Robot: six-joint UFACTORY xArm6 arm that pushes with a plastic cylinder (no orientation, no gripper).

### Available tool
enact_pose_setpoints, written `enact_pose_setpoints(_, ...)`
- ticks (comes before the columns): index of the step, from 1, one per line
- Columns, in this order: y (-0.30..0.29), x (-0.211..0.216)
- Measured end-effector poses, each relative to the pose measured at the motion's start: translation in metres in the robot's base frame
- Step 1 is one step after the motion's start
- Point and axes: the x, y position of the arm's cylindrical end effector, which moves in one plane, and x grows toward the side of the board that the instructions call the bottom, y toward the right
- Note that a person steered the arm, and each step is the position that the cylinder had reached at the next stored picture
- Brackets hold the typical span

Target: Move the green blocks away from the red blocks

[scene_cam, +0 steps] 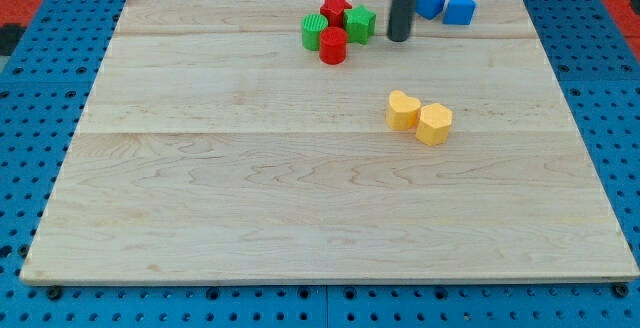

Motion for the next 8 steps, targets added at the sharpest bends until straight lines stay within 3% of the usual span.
enact_pose_setpoints(1,0.015,-0.010)
enact_pose_setpoints(4,-0.134,-0.022)
enact_pose_setpoints(5,-0.216,-0.011)
enact_pose_setpoints(6,-0.206,-0.033)
enact_pose_setpoints(7,-0.236,-0.067)
enact_pose_setpoints(8,-0.306,-0.060)
